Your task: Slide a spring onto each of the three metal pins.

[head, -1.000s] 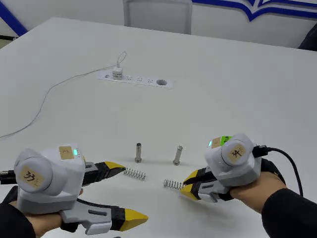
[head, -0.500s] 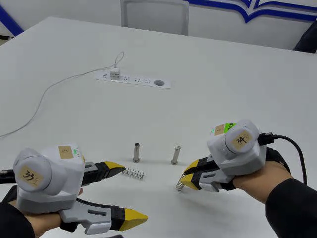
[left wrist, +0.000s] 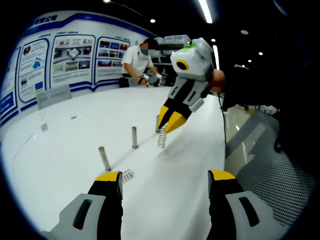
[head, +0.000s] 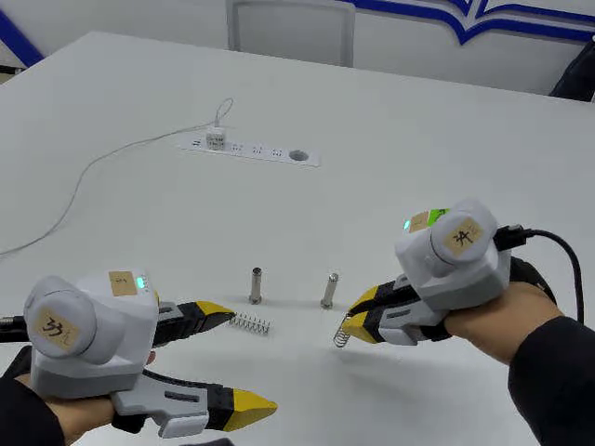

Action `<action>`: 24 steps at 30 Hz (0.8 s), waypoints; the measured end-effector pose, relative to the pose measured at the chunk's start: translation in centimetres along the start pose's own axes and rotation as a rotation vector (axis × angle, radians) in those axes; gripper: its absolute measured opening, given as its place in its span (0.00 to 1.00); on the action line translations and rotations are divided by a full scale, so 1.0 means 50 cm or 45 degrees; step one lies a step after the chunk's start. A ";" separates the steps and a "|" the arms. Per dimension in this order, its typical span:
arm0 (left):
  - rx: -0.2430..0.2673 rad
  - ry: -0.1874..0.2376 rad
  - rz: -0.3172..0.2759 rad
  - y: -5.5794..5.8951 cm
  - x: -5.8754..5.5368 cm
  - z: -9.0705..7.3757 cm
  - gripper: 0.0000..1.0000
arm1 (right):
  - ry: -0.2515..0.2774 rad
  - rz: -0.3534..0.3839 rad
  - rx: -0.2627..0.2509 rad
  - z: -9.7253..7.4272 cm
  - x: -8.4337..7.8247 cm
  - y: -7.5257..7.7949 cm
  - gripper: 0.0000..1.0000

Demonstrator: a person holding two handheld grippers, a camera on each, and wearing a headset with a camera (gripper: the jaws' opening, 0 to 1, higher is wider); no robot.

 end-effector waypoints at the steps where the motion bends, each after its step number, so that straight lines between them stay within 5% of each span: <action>1: 0.000 0.000 0.000 0.000 0.000 0.000 0.71 | -0.002 0.002 -0.005 -0.005 0.003 0.005 0.12; 12: 0.004 0.007 -0.002 -0.002 0.001 -0.001 0.71 | 0.006 -0.030 -0.085 -0.041 0.042 0.062 0.12; 24: 0.009 0.013 -0.009 -0.004 0.001 -0.002 0.71 | 0.019 -0.049 -0.124 -0.025 0.067 0.100 0.12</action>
Point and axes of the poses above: the centre of the closed fingertips' face, and the gripper's own axes: z roughly forward along the fingers, y roughly to its right, x roughly out of its top, the point moved 6 cm from there along -z, roughly backward along the fingers, and after that the axes turned 15 degrees about -z, right-handed, at the moved point
